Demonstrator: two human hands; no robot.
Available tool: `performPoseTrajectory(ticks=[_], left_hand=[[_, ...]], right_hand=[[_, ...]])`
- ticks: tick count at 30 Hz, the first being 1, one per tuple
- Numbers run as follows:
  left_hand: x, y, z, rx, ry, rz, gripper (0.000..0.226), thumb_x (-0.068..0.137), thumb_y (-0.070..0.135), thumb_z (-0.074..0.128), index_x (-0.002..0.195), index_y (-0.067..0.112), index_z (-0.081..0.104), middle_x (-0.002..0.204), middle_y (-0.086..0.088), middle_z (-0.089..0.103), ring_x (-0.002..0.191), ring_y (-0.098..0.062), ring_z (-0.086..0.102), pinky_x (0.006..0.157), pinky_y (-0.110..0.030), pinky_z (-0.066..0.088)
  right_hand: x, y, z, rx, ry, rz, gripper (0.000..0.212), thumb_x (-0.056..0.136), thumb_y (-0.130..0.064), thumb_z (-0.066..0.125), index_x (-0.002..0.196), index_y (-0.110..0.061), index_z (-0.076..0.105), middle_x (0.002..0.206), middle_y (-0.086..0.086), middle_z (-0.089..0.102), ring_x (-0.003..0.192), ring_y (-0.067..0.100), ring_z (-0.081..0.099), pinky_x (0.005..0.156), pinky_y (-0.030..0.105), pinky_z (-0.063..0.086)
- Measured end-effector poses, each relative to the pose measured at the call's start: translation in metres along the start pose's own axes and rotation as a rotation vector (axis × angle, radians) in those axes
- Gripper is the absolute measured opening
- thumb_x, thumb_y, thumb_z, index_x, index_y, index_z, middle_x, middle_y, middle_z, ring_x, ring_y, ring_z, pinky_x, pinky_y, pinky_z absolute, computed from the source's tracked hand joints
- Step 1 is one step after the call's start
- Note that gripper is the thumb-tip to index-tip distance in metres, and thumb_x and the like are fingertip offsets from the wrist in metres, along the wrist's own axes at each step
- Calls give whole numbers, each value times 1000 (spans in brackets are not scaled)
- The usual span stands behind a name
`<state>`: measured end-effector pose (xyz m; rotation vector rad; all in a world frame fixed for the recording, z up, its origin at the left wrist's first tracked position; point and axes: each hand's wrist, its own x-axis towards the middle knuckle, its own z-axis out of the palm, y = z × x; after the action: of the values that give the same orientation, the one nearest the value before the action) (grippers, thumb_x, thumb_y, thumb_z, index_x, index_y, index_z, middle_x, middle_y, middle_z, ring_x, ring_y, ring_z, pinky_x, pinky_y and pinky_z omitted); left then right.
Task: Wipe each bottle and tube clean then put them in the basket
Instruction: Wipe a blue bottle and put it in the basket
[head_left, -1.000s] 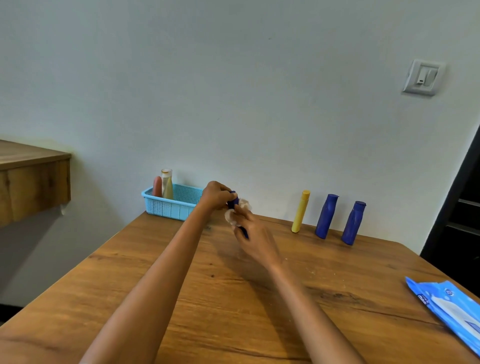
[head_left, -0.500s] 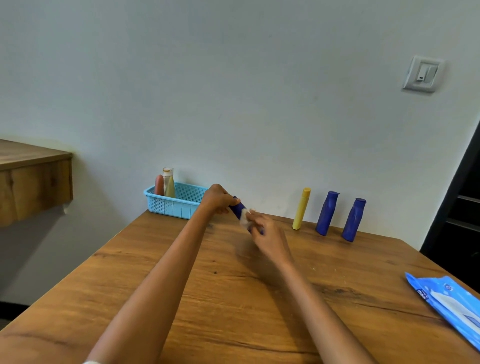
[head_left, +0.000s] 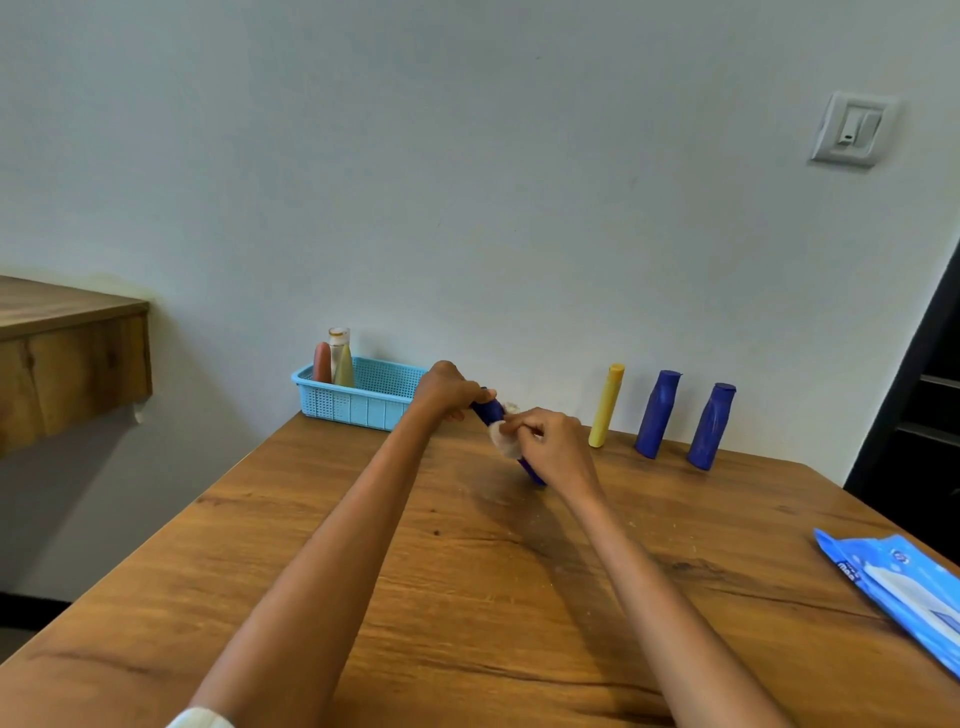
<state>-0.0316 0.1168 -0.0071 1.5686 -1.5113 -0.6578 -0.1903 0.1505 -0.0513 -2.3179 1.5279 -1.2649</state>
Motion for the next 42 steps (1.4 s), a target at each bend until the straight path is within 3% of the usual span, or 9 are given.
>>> performPoseTrajectory(ticks=[4,8,17,22,26,29,34,37,42], left_hand=[[1,-2,-1,17,-19,2,30,80,29,72,86,3,58,74,-10,64,64,-19,61,73,-33,54],[1,3,-1,32,-65,55,27,82,20,70,95,-2,64,84,-12,66,72,-19,61,68,-27,52],[-5,8,-8,79,-174,218,29,83,1,62,113,-2,64,105,-16,67,89,-20,62,83,-30,53],[-5,2,-11,89,-177,219,31,85,0,61,116,-2,62,104,-15,66,89,-18,60,67,-17,51],[-3,4,-9,110,-173,305,34,84,3,64,118,1,62,113,-12,65,99,-17,60,79,-22,47],[-3,7,-8,128,-167,380,35,82,5,67,116,5,64,116,-9,65,101,-15,58,91,-29,47],[-5,12,-4,111,-155,438,37,77,6,73,113,6,65,108,-8,68,88,-13,60,87,-29,50],[-7,13,-1,40,-128,412,61,72,7,78,128,11,54,104,-7,69,89,-17,66,94,-35,50],[-15,21,10,-43,-113,478,78,71,6,78,138,20,40,94,-1,68,81,-12,64,81,-20,48]], right_hand=[[-5,30,-3,14,16,285,19,92,-17,55,84,-12,72,80,1,67,74,14,62,67,24,50],[-1,38,-2,-36,-69,423,22,94,-15,53,107,-10,69,98,4,68,84,13,60,70,22,46],[8,3,-2,167,55,19,24,93,-8,52,112,-12,67,115,-3,62,102,5,55,79,9,41],[-9,32,4,-2,125,209,21,92,-20,55,108,-17,69,104,-4,66,88,7,58,71,19,47],[-5,32,0,-40,55,339,21,94,-21,52,99,-12,70,89,-1,68,76,10,58,65,25,49],[3,16,-4,8,71,240,20,94,-11,47,99,-8,67,104,5,65,82,11,55,61,21,42],[14,-14,-4,115,108,-32,31,95,-9,48,125,-11,58,126,4,54,115,14,52,87,15,37],[13,-13,-4,96,153,-121,34,94,-6,50,127,-12,56,124,2,54,114,12,53,89,14,39],[15,1,-13,-42,266,-106,29,95,-17,50,123,-15,59,116,2,56,108,14,53,80,18,42]])
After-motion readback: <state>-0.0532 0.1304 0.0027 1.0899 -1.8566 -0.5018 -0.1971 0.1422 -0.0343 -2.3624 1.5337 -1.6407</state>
